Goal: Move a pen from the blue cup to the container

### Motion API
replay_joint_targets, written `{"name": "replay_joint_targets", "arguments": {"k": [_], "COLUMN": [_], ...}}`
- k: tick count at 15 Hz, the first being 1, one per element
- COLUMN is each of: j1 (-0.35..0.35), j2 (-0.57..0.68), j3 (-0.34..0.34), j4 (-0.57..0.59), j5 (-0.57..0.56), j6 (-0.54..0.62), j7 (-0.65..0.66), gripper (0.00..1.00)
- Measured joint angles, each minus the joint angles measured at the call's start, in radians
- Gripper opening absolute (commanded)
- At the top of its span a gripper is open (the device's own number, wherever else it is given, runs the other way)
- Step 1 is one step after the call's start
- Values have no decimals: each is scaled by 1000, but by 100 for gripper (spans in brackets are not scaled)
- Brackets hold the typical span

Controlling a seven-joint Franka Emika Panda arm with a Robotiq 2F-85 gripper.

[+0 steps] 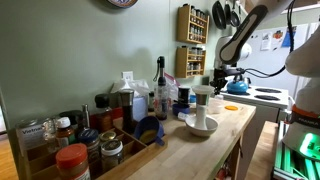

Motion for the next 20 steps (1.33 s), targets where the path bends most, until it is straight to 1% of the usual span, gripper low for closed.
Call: {"name": "replay_joint_targets", "arguments": {"k": [2, 4, 5, 7, 10, 13, 15, 17, 18, 20], "j1": [108, 213, 262, 342, 418, 463, 489, 521, 546, 565], "j2": [-6, -15, -21, -36, -56, -80, -97, -101, -96, -92], "j3": [-119, -220, -263, -324, -375, -418, -443, -461, -471, -480], "j4": [1, 7, 8, 14, 36, 53, 54, 54, 56, 58], "j5": [-64, -100, -111, -131, -183, -228, -253, -263, -243, -242], "j6": [-22, -58, -79, -134, -264, -397, -456, -470, -466, -465], "j7": [-63, -138, -177, -249, -330, -439, -523, -605, -644, -643], "gripper": [4, 4, 4, 4, 4, 4, 4, 4, 15, 15]}}
